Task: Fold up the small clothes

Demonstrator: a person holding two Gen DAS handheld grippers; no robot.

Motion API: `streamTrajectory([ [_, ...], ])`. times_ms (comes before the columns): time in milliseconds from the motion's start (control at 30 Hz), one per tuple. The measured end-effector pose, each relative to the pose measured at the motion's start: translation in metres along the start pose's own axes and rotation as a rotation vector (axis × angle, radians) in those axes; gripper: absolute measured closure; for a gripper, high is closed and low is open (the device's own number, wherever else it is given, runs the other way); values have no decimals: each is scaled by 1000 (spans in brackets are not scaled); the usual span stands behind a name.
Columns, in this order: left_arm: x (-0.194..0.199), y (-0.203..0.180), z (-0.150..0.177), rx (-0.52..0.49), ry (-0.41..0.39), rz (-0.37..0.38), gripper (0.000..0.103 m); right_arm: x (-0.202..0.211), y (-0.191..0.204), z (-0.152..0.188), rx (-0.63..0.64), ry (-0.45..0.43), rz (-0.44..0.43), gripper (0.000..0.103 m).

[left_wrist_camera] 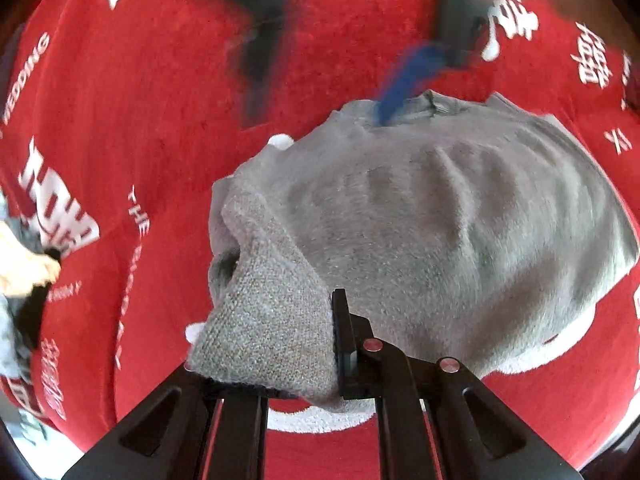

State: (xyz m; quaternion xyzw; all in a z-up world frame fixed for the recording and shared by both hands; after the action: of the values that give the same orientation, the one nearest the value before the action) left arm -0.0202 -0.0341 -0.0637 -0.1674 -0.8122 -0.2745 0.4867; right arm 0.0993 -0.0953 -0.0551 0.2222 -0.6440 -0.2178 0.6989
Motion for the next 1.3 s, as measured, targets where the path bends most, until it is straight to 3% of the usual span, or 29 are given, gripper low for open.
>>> streamTrajectory([
  [100,2,-9,0,-72,-31,-17,92,-29,19,-17,64,136,11,22],
  [167,4,-12,1,-89,-41,-13,92,-52,32,-25,132,224,83,22],
  [333,6,-13,1,-104,-59,-19,92,-97,49,-40,172,350,148,22],
  [567,9,-13,1,-97,-64,-14,92,-134,48,-43,263,393,354,22],
  [600,9,-13,1,-100,-62,-15,92,-135,46,-44,263,384,375,26],
  [633,10,-13,2,-101,-61,-16,92,-134,42,-45,259,374,400,47],
  [667,10,-12,2,-100,-60,-15,92,-133,39,-45,255,364,402,75],
  [733,10,-8,4,-98,-64,-7,92,-120,32,-45,225,312,352,89],
  [1000,56,-20,-21,-115,-158,57,92,-26,17,-25,152,21,102,90],
  [1133,87,-48,-44,-156,-224,108,92,29,-1,-6,100,-128,-8,90],
  [1300,116,-94,-66,-226,-289,173,92,96,-37,31,55,-288,-76,90],
])
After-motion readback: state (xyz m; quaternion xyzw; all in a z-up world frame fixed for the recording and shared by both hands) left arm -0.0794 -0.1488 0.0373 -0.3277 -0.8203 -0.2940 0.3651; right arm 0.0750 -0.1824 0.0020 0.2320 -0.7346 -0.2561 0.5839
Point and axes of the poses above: each gripper's, at about its wrist camera, not at the fingertips, and x roughly against the way its jaws point, y to its left, z to its underside, the point moved 5 cm from there along -x, roughly the way its jaws point, and after that the axes turned 3 degrees about -z, right-handed, at the moved point
